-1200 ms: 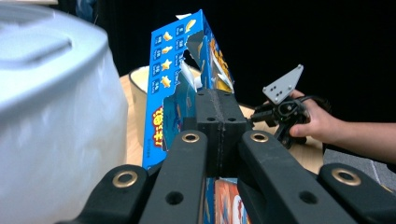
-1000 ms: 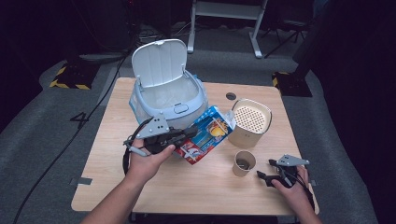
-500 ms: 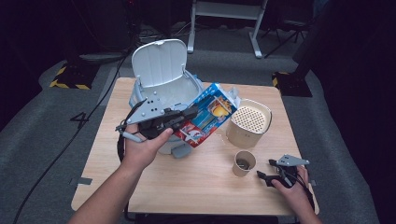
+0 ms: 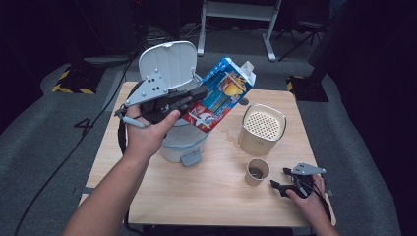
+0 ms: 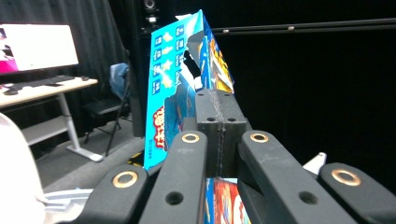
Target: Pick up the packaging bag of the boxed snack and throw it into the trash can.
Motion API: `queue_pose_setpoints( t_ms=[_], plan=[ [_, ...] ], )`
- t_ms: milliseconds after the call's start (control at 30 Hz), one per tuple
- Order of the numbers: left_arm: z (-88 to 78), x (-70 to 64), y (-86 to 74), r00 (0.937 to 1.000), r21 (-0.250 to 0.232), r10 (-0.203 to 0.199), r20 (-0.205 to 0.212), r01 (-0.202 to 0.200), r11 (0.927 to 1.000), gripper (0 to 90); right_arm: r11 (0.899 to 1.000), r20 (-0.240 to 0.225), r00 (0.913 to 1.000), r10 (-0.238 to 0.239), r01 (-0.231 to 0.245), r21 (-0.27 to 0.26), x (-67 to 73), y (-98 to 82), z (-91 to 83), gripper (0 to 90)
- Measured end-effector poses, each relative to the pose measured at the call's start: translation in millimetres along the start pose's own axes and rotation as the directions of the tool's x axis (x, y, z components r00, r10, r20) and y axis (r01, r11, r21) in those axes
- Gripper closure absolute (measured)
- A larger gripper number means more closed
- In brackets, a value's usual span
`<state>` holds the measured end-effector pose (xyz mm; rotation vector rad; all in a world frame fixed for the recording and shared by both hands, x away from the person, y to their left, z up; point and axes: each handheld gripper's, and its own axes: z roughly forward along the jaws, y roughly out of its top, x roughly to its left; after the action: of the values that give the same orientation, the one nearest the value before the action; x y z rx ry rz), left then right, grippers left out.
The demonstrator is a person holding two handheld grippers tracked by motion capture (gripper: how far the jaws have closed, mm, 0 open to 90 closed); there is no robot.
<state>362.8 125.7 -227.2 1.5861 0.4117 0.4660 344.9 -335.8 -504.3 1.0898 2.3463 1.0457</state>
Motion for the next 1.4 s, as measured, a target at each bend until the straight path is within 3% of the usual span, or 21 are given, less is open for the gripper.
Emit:
queue_pose_setpoints(
  t_ms=[300,500,767,1167,1400],
  plan=[
    [-2.1,14.0,14.9,0.9985,0.004,0.027,-0.047,-0.027,0.9996,90.0,1.000,0.000,1.0000,0.000,0.000,0.000,0.0,0.0,0.0,22.2],
    [-2.0,28.6,20.6,0.9981,-0.019,0.001,-0.062,-0.002,0.9998,90.0,1.000,0.000,1.0000,0.000,0.000,0.000,0.0,0.0,0.0,22.3],
    [0.8,49.8,26.7,0.9948,-0.012,0.000,-0.102,-0.001,0.9999,90.0,1.000,0.000,1.0000,0.000,0.000,0.000,0.0,0.0,0.0,22.2],
    [12.0,80.0,16.5,0.9898,-0.020,-0.017,-0.142,0.015,0.9997,90.0,1.000,0.005,1.0000,-0.003,0.003,-0.001,0.5,0.0,-0.1,22.5],
    [13.8,80.2,8.8,0.9904,-0.014,-0.016,-0.138,0.014,0.9998,90.0,1.000,0.004,1.0000,-0.002,0.002,-0.001,0.5,0.0,-0.1,22.5]
  ],
)
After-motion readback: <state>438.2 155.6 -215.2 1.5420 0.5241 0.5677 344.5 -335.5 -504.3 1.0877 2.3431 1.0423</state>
